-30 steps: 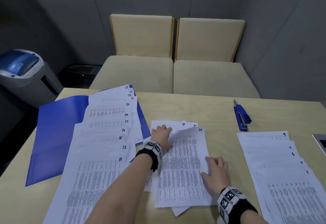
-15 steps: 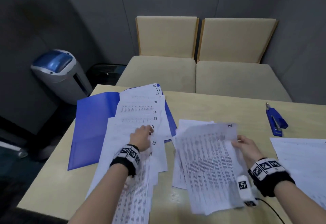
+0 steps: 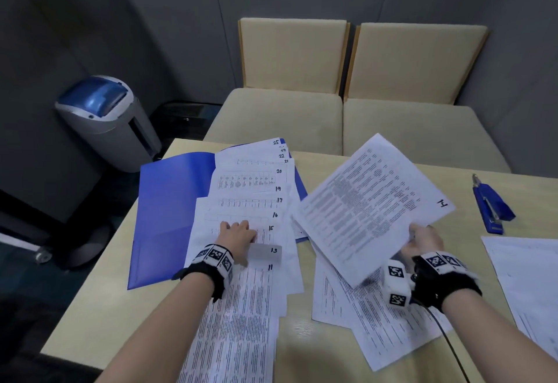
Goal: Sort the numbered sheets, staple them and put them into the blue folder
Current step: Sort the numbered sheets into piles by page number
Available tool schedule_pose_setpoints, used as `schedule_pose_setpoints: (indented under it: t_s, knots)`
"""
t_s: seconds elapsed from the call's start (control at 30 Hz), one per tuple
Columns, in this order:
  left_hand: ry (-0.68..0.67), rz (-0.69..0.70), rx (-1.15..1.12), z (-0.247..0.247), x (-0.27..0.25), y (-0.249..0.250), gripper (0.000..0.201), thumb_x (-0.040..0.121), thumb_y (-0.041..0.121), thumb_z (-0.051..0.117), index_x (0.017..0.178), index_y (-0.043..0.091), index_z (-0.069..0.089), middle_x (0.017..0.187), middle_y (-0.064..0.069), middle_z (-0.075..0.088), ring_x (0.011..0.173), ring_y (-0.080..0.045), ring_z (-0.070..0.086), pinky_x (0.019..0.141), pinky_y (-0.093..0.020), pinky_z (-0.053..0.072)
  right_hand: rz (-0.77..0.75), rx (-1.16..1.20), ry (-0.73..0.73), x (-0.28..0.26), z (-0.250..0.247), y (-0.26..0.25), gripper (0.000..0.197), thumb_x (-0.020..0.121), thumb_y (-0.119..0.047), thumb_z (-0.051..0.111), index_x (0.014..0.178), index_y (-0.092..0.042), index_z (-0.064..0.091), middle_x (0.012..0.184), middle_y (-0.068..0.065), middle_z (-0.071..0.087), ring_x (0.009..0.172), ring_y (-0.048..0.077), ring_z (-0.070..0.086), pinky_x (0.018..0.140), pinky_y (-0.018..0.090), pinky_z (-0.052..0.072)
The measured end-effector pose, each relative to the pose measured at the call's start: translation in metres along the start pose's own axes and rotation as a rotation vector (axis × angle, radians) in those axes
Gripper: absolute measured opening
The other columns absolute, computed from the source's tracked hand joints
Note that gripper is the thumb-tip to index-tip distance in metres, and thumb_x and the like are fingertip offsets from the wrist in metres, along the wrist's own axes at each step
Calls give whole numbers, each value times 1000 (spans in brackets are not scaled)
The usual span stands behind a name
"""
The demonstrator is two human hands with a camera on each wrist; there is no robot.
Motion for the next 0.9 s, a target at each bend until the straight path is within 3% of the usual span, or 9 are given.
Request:
schedule_pose_setpoints:
  t_s: [0.07,0.13,0.23,0.33,0.4,0.5,0.6,0.73,0.9]
  knots:
    - [-3,12,-76,-1,-6,0,46,70,24,76,104,21,46,107,2,60,99,-20,55,96,-38,25,-31,39,3,-4,16,-5,4,98,-6,38,100,-8,35,78,15,40,54,15,32,29,8,29]
    - [18,31,-138,-4,-14,0,42,73,18,72,96,23,38,93,4,60,93,-22,55,92,-36,25,-50,65,-9,-8,35,-8,5,98,-5,38,101,-9,34,72,9,35,54,11,32,30,7,30]
    - [76,74,-227,-12,-28,0,29,80,10,63,89,23,39,83,7,57,92,-21,52,89,-32,24,-54,56,-55,-21,64,-7,7,96,-4,40,100,-9,36,70,7,38,55,10,35,40,10,35]
    - [83,92,-256,-19,-38,-4,26,80,8,63,85,23,43,71,14,48,88,-18,45,88,-30,26,-74,21,-121,-41,95,3,22,81,-3,47,102,-11,46,93,11,48,75,18,48,55,20,34]
    - [65,77,-279,-25,-44,-6,26,81,10,65,87,24,44,75,11,49,92,-20,41,85,-30,29,-86,-23,-196,-62,114,13,21,83,5,42,99,-9,47,94,10,49,78,18,48,58,19,38]
    - [22,59,-246,-36,-53,-4,23,83,10,64,93,23,47,92,5,52,95,-22,37,80,-30,27,-64,-154,-379,-98,147,45,17,83,7,43,75,-8,48,73,6,54,61,17,48,46,15,43]
    - [-51,40,-179,-42,-56,-2,34,85,11,65,116,17,52,106,-4,56,100,-24,43,80,-30,23,-71,-294,-536,-116,177,76,11,76,-5,49,69,-12,52,75,2,61,71,18,58,65,27,52]
    - [-104,-2,-241,-35,-48,-6,40,82,12,69,119,15,53,108,-2,55,93,-18,39,82,-30,27,-84,-509,-581,-132,185,81,34,81,-1,47,59,-21,31,62,-3,37,69,17,43,47,21,27]
    - [-124,-74,-289,-18,-29,-9,48,80,8,69,124,14,52,105,0,53,98,-20,49,96,-33,38,0,-580,-624,-135,186,73,24,79,4,55,64,-11,44,61,9,49,40,19,49,42,26,42]
Point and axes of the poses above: each hand's wrist, its own x-axis towards the middle knuckle, its own z-axis out of the palm, y = z × x, the point moved 2 cm from there along x, towards the middle knuckle
